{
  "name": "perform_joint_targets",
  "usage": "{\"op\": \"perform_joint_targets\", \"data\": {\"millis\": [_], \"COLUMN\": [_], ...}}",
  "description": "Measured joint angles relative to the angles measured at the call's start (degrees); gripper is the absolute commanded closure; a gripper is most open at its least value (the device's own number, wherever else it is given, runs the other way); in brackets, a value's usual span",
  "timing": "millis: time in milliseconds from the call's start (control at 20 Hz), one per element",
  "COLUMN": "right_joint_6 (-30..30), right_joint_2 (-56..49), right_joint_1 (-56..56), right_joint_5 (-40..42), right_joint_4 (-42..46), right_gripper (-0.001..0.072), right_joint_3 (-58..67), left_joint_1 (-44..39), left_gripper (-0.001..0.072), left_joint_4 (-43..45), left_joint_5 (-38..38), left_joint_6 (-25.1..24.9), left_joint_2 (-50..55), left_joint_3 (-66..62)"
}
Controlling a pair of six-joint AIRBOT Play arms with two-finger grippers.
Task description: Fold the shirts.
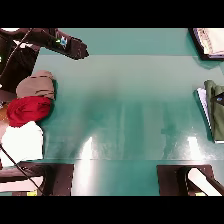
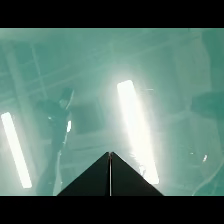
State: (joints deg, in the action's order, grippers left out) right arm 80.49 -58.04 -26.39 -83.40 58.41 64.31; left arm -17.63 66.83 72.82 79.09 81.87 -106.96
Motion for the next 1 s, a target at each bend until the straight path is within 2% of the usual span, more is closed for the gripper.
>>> {"op": "perform_joint_targets", "data": {"millis": [600,650,700,750,850,1000], "right_joint_6": [0.0,0.0,0.0,0.0,0.0,0.0], "right_joint_2": [0.0,0.0,0.0,0.0,0.0,0.0], "right_joint_1": [-0.35,-0.35,-0.35,-0.35,-0.35,-0.31], "right_joint_5": [-0.17,-0.17,-0.17,-0.17,-0.17,-0.17], "right_joint_4": [-0.39,-0.39,-0.39,-0.39,-0.39,-0.39], "right_gripper": [0.0686,0.0686,0.0686,0.0685,0.0686,0.0686], "right_joint_3": [0.0,0.0,0.0,-0.02,-0.02,0.0], "left_joint_1": [0.0,0.0,0.0,0.02,0.07,1.88], "left_gripper": [0.0681,0.0626,0.0229,0.0025,0.0047,0.0046], "left_joint_4": [0.0,0.0,0.11,0.7,5.53,21.22], "left_joint_5": [-0.09,-0.7,-1.77,-2.89,-4.31,-4.66], "left_joint_6": [0.0,0.0,-0.02,-0.09,0.28,5.16], "left_joint_2": [0.0,0.02,0.04,0.04,0.15,1.51], "left_joint_3": [0.0,0.0,0.0,0.0,0.04,0.24]}}
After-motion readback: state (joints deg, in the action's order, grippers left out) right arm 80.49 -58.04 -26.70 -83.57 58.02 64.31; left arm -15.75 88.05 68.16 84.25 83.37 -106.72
